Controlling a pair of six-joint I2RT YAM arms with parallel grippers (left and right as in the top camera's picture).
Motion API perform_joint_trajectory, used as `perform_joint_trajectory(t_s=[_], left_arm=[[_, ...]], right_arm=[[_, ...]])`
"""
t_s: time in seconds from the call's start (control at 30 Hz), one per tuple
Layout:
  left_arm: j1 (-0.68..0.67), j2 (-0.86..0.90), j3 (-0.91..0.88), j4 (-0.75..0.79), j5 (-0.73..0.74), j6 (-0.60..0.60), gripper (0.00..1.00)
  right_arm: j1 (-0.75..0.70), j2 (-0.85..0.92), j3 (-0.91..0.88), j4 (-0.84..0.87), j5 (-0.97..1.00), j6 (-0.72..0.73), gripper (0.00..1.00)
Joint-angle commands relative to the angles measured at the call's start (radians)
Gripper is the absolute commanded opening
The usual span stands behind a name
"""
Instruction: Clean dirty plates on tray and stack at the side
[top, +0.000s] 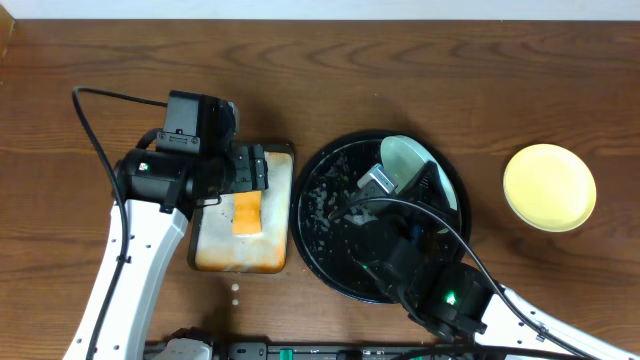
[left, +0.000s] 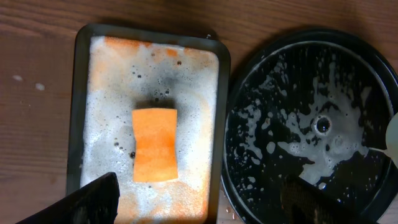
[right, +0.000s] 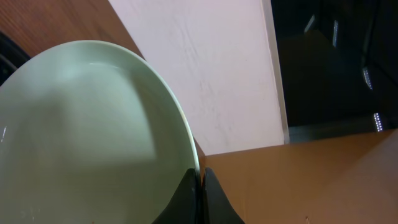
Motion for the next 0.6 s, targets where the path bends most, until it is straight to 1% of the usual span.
perform_joint_trajectory(t_s=[0.0,0.57], left_arm=[[0.001,-0.001,0.0,-0.002,0.005,0.014,0.84],[0.001,0.0,0.0,-0.002,0.005,0.014,0.84]], right_arm=[[0.008,-0.01,0.012,0.007,0.029,-0.008,0.01],[0.008,-0.01,0.012,0.015,0.029,-0.008,0.01]])
